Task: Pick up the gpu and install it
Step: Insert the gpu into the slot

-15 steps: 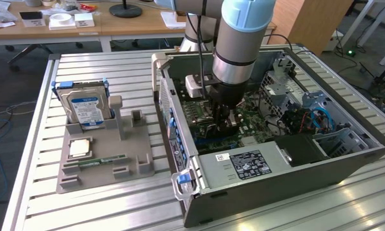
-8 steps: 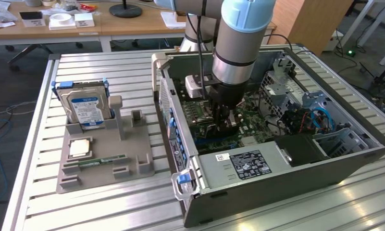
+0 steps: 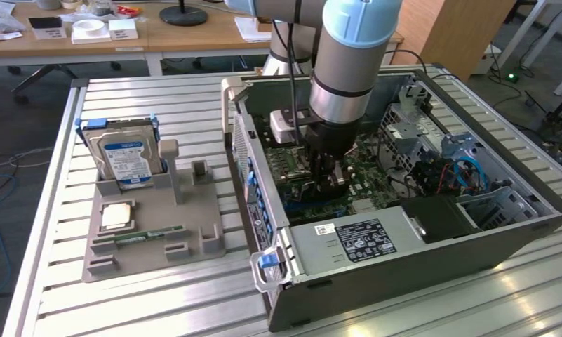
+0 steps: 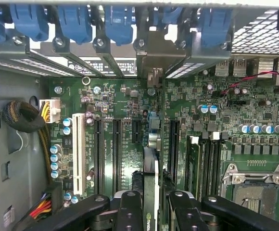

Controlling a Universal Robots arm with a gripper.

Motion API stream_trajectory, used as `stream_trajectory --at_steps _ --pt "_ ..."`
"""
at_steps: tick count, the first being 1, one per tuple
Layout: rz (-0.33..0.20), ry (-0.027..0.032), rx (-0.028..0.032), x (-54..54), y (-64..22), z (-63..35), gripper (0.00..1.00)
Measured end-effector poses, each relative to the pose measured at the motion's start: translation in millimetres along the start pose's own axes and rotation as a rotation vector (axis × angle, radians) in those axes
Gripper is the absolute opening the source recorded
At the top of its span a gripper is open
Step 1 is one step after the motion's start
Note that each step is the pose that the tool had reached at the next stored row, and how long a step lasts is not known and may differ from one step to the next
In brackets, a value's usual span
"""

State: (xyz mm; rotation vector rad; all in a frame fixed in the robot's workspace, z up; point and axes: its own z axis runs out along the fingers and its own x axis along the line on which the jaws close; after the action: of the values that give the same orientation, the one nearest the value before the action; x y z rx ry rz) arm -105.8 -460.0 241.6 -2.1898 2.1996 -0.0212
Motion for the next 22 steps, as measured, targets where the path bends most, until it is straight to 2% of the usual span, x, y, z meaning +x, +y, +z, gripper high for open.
stream_trajectory --at_steps 22 --pt "0.0 -0.0005 0.0001 -0.1 0.2 0.3 0.26"
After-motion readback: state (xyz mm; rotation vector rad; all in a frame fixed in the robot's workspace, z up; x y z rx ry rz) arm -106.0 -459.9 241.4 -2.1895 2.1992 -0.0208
